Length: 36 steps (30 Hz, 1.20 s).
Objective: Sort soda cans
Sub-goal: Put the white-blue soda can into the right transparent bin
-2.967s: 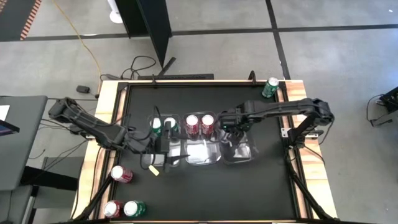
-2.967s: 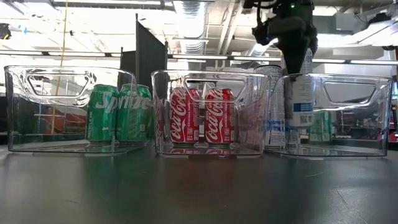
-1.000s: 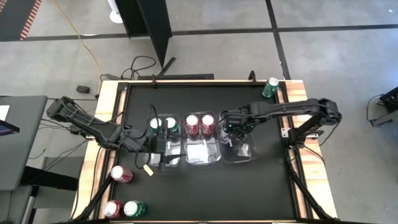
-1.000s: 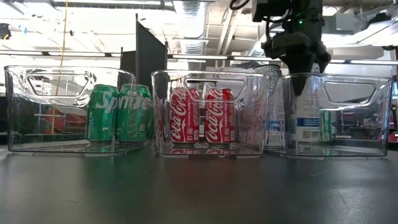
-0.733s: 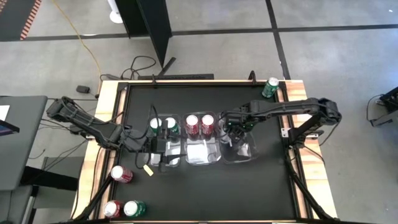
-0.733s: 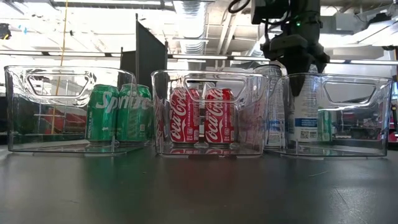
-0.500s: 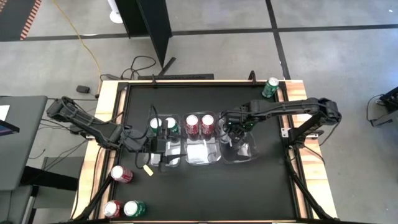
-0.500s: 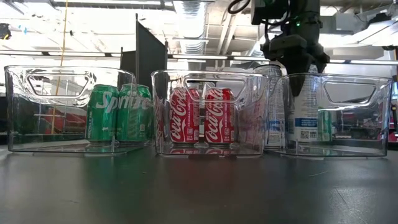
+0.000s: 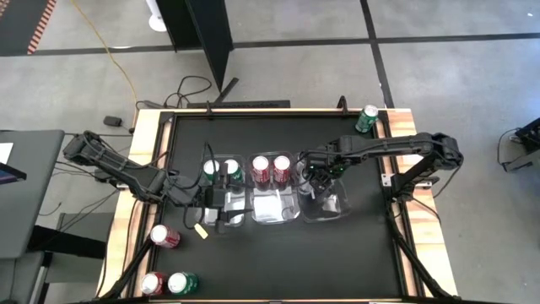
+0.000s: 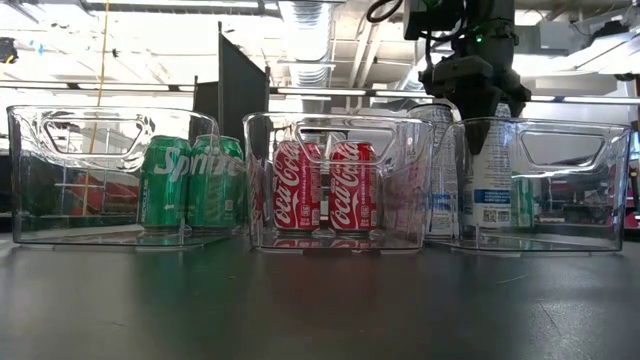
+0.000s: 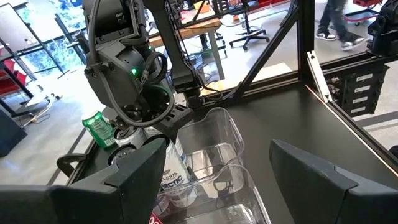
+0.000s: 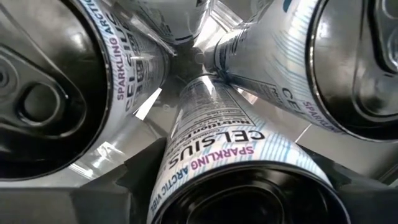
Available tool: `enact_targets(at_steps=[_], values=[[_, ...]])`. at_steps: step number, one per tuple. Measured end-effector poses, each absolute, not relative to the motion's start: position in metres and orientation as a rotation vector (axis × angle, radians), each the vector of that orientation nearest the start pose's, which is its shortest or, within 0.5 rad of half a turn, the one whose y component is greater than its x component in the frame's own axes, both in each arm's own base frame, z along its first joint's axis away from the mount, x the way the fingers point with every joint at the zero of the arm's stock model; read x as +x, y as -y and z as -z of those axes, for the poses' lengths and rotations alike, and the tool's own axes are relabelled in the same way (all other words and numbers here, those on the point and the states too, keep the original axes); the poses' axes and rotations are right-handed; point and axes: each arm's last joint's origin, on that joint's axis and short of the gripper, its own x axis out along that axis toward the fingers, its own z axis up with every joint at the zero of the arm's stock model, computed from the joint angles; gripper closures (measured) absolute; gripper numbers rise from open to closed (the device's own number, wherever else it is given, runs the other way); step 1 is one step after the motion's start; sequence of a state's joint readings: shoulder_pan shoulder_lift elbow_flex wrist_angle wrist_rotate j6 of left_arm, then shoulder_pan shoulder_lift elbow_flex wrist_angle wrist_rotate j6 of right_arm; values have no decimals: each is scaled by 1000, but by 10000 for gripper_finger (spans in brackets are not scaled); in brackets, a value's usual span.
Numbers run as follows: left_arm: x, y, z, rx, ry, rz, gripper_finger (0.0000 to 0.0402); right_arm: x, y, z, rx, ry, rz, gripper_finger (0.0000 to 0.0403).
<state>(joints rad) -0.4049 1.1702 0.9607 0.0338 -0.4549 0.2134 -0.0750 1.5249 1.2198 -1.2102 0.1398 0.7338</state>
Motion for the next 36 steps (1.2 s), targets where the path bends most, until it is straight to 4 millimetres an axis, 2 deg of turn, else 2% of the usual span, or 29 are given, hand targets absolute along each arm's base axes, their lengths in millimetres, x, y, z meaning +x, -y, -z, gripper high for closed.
enact_targets(at_steps=[4, 14, 36], values=[[245, 91, -338, 287, -165, -33, 120, 264, 24, -255, 534, -1375, 715, 92], [245, 91, -338, 287, -165, -33, 120, 265, 23, -255, 513, -1371, 691, 85], [245, 91, -338, 293, -167, -32, 120, 261, 18, -259, 468, -1401, 689, 85]])
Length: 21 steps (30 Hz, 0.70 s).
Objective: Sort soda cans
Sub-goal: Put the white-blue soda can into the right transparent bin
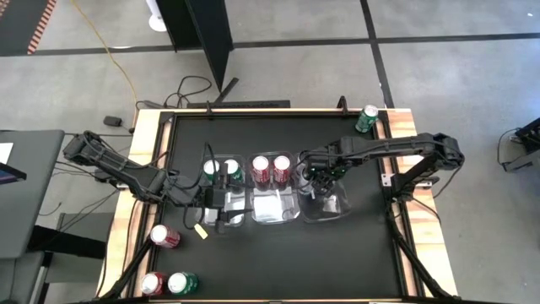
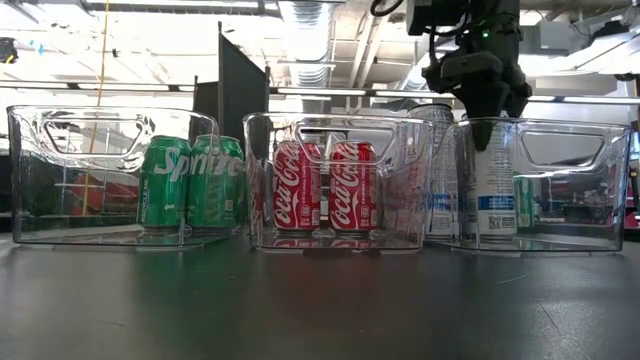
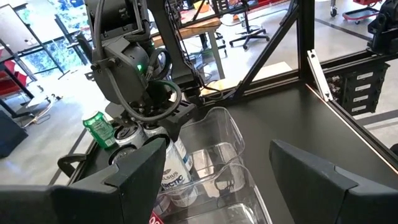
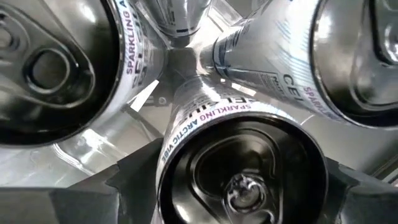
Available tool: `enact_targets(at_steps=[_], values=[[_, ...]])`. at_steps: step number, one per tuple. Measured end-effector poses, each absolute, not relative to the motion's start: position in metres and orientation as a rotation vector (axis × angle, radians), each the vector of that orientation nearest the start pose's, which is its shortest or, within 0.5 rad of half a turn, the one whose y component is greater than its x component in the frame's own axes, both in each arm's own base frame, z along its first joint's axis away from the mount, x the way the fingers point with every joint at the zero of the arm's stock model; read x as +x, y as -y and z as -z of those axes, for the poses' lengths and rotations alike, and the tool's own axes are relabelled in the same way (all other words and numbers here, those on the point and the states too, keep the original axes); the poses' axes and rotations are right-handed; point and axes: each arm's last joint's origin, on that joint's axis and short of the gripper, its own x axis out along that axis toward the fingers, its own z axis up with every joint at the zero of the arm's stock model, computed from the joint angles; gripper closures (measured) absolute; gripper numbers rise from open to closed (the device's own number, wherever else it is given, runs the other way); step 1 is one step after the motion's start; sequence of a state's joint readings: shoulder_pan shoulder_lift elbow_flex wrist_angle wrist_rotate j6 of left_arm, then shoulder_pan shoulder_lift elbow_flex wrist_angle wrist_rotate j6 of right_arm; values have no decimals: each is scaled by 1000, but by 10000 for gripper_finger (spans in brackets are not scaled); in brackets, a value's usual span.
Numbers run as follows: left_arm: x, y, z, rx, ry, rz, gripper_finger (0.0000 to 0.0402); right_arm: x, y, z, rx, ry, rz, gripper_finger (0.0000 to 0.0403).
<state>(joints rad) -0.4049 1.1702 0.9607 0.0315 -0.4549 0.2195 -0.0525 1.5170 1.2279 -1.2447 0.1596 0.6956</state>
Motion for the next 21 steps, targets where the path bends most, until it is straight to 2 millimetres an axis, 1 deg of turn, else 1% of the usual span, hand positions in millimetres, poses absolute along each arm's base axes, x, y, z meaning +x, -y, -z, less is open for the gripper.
enact_targets(at_steps=[14, 21], values=[[245, 91, -336, 298, -180, -31, 120, 266, 14, -285, 441, -1338, 667, 85], [245, 91, -336, 298, -181, -31, 120, 264, 11, -300, 412, -1342, 677, 85]])
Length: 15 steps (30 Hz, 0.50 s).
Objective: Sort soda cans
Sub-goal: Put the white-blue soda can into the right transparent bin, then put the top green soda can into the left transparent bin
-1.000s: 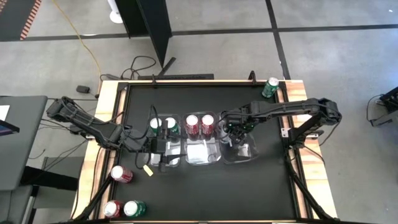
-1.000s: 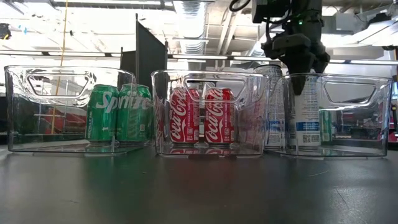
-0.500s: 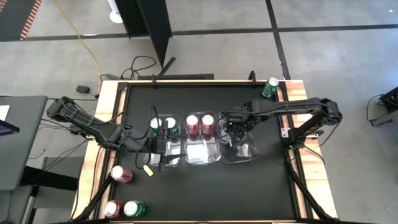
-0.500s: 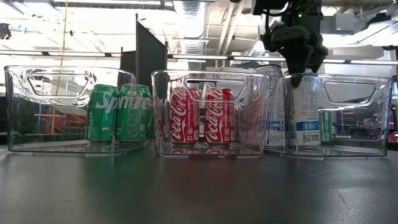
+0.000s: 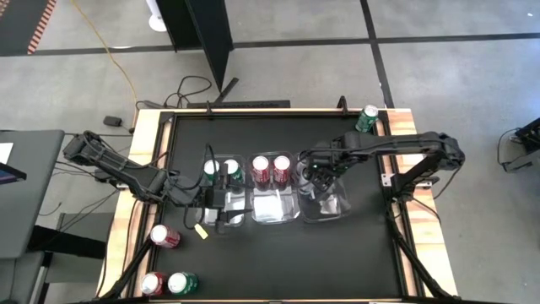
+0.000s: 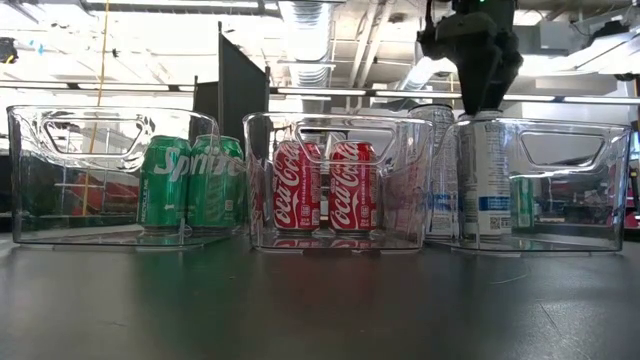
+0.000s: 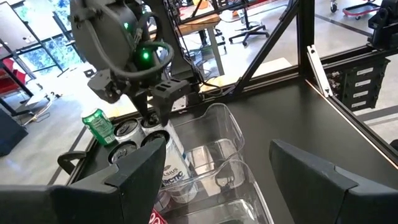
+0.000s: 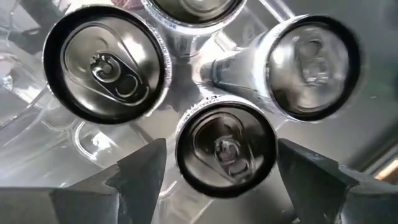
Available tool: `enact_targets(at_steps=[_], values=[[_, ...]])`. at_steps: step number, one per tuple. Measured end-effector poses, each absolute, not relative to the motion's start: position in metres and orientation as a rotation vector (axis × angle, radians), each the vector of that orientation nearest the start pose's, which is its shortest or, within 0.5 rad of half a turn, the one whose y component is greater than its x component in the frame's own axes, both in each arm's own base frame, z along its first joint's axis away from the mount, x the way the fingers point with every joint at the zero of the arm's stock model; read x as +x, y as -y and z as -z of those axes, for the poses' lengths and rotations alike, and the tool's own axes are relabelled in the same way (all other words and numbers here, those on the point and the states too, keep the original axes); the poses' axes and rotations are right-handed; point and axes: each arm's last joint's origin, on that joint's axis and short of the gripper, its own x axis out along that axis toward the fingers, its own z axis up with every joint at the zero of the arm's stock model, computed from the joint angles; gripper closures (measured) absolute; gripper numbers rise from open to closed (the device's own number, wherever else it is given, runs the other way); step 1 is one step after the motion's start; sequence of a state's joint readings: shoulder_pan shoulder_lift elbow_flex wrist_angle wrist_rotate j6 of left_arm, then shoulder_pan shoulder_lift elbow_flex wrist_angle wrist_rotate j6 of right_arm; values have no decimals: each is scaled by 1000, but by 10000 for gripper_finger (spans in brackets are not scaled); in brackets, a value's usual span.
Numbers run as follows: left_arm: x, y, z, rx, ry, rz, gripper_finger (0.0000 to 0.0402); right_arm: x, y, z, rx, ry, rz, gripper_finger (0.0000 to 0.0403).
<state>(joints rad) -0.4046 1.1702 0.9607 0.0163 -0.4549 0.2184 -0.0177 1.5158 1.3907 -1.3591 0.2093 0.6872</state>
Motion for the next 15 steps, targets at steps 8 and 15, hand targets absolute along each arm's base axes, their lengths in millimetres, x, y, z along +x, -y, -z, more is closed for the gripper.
enact_targets(at_steps=[8, 15], values=[[245, 91, -336, 298, -181, -31, 120, 266, 4, -318, 384, -1296, 664, 85], [245, 91, -336, 298, -181, -31, 120, 265, 1, -335, 328, -1242, 698, 85]])
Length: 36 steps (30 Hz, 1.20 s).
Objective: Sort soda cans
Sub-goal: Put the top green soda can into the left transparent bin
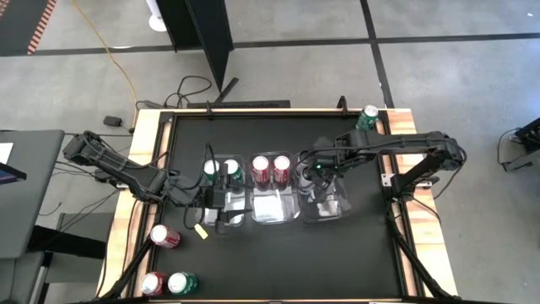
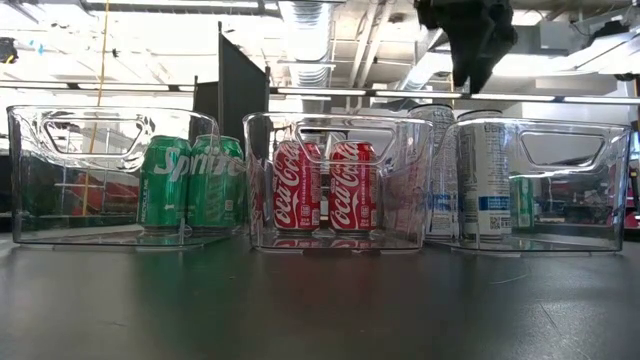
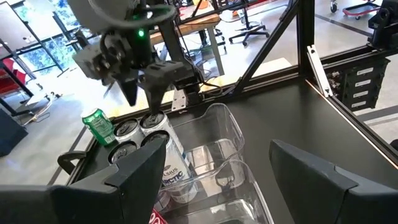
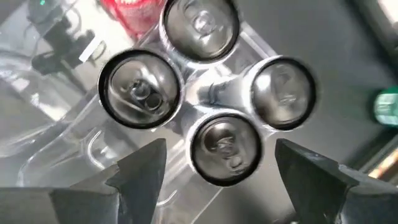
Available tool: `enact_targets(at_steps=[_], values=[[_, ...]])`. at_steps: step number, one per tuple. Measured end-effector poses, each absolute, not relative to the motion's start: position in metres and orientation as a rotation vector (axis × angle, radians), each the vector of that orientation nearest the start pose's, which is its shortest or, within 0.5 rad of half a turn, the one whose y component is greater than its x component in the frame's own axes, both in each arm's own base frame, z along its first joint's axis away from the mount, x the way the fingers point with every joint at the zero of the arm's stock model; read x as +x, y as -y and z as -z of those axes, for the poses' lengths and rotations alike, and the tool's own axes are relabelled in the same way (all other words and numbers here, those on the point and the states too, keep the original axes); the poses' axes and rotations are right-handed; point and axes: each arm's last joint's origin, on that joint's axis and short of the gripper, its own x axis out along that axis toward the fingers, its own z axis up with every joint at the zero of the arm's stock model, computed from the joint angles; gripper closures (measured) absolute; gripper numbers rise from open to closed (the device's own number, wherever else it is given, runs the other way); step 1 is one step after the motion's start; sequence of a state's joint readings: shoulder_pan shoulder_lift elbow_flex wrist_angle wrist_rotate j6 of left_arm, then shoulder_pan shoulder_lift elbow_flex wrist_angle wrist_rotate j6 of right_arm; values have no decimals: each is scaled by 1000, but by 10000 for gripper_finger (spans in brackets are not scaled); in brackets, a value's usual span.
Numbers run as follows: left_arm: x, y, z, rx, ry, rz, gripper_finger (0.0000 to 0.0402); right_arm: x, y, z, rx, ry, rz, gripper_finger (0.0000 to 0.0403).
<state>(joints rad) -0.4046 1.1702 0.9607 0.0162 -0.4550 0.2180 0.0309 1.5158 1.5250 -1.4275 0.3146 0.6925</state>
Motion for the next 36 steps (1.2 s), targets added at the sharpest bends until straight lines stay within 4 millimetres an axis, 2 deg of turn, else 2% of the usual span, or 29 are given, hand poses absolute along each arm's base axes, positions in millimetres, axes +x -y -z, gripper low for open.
enact_targets(at_steps=[7, 13, 22, 29, 36], values=[[245, 91, -337, 299, -177, -32, 120, 263, 1, -370, 249, -1064, 803, 85], [242, 90, -343, 285, -142, -37, 120, 261, 23, -384, 265, -951, 954, 85], [228, 84, -353, 245, -126, -41, 120, 237, 100, -383, 439, -912, 1327, 85], [227, 83, -351, 253, -141, -39, 120, 205, 163, -382, 670, -882, 1455, 85], [227, 83, -349, 294, -162, -34, 120, 173, 205, -377, 805, -842, 1588, 85]])
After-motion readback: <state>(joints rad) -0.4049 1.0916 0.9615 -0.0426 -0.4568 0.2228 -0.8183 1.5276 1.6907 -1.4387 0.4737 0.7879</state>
